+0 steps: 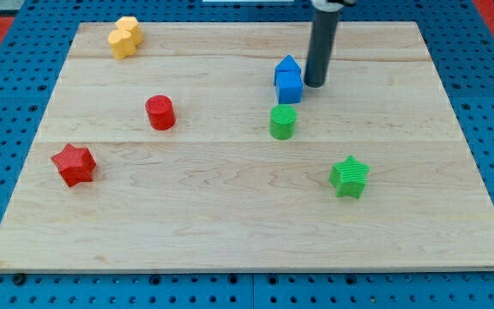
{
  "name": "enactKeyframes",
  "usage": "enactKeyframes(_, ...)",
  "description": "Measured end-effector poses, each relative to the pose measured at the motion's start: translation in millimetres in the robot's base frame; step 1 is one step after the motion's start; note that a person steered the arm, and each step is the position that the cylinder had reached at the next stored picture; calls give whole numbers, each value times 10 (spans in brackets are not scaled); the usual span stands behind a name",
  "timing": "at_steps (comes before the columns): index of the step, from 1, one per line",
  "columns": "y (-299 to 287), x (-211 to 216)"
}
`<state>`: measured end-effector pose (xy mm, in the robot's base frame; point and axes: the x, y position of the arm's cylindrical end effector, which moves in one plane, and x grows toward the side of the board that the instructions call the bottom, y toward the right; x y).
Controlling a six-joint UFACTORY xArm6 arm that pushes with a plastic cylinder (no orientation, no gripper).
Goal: Arrange a group of blocks in a line
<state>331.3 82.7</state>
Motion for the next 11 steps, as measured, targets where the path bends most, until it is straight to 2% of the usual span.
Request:
enactKeyframes(1, -280, 50)
enactKeyframes(2, -4, 52)
enactKeyframes(3, 193, 234)
enactKeyframes(5, -609, 43)
enactKeyframes(6, -538, 94)
enactKeyframes(7, -229, 198)
enactKeyframes(8, -209, 411)
enactKeyframes(9, 6, 342)
enactKeyframes(11, -374, 279)
